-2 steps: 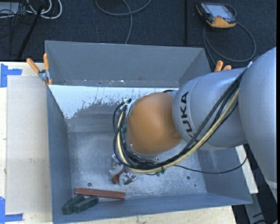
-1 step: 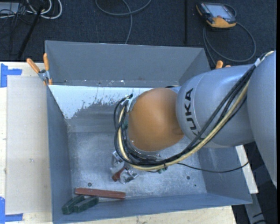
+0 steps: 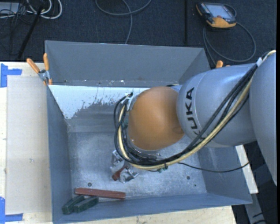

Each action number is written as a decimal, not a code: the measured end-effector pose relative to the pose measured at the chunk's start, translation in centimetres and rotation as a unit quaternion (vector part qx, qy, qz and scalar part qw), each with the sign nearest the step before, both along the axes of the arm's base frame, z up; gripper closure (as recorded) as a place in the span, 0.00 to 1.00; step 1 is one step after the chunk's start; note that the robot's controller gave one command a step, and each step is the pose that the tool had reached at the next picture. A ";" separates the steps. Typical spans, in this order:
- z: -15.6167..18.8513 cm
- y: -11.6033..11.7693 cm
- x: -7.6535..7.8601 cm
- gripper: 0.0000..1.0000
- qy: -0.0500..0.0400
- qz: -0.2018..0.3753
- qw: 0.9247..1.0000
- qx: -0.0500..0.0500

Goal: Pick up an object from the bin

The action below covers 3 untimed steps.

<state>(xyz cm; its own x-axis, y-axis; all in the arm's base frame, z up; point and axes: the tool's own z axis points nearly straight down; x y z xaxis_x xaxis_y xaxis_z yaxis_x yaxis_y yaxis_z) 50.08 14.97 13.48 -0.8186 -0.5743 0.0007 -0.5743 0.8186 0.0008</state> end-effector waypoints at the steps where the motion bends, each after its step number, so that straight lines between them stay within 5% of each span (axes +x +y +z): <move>1: -2.8 3.2 0.4 1.00 -0.002 0.075 0.997 0.000; 2: -4.6 1.3 0.3 1.00 0.000 0.160 0.987 0.002; 3: -5.4 3.5 3.5 1.00 0.000 0.052 0.999 -0.001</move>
Offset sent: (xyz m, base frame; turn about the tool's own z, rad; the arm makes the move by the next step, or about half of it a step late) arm 0.0060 -0.0477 -0.0648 -0.0677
